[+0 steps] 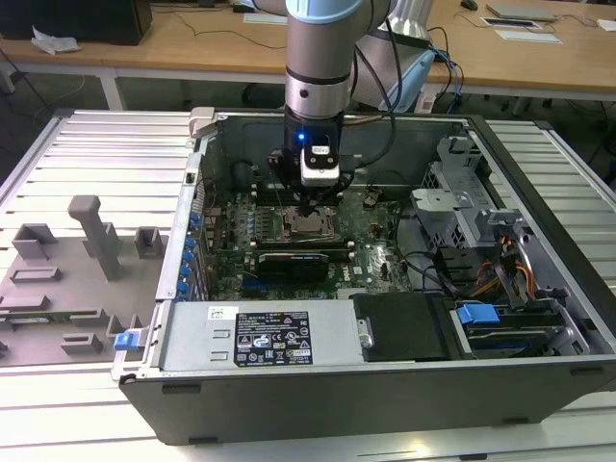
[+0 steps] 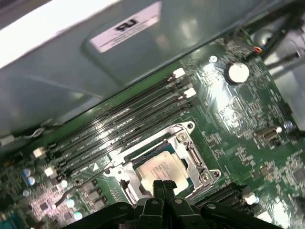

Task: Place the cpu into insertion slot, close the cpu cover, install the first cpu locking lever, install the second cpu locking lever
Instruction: 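Close the cpu cover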

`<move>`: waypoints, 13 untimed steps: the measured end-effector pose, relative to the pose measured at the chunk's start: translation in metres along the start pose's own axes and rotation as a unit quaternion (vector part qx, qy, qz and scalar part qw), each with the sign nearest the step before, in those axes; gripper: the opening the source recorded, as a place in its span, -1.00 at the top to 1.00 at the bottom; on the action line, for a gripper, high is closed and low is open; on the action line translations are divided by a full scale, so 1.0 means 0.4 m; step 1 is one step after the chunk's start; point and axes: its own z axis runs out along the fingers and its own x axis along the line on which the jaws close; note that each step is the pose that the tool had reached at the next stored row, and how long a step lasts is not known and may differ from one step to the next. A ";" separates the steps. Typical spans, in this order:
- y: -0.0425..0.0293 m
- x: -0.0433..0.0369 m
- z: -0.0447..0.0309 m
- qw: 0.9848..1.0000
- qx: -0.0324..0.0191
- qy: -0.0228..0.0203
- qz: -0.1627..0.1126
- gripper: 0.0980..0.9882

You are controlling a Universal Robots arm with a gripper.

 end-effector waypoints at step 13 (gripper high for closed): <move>0.000 0.000 0.001 0.984 -0.002 -0.002 -0.180 0.98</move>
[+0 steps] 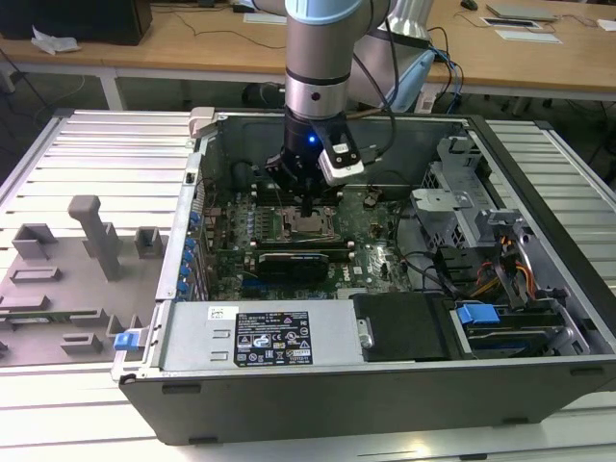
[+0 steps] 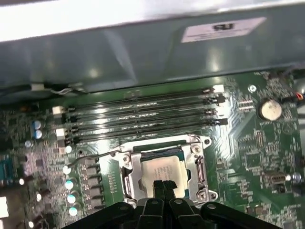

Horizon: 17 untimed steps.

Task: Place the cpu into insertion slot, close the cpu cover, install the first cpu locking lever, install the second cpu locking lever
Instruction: 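Close the cpu cover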

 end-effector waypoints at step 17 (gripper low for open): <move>-0.004 0.034 0.012 0.994 -0.002 -0.009 -0.109 0.98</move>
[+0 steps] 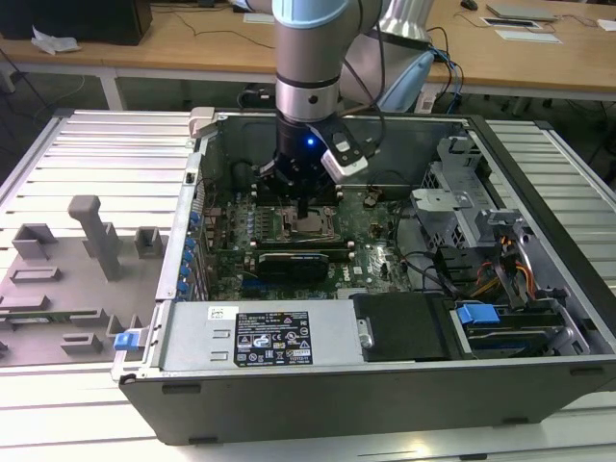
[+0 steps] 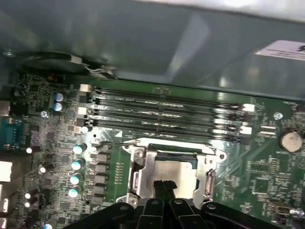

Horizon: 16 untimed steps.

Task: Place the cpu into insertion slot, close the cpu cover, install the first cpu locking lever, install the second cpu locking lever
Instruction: 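Close the cpu cover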

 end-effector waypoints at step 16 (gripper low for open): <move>0.004 0.037 0.039 1.000 0.000 0.000 -0.010 0.98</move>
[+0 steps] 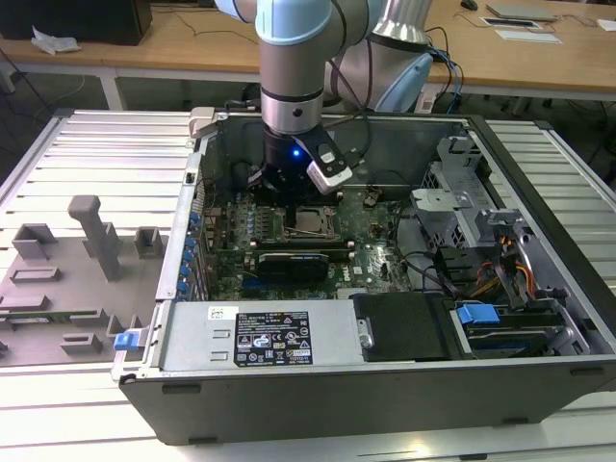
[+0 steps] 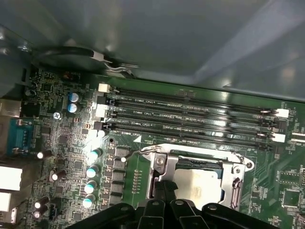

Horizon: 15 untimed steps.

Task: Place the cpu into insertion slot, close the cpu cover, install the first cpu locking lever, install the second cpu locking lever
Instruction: 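Close the cpu cover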

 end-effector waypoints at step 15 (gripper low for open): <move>-0.002 -0.014 -0.015 1.000 0.000 0.000 0.000 0.98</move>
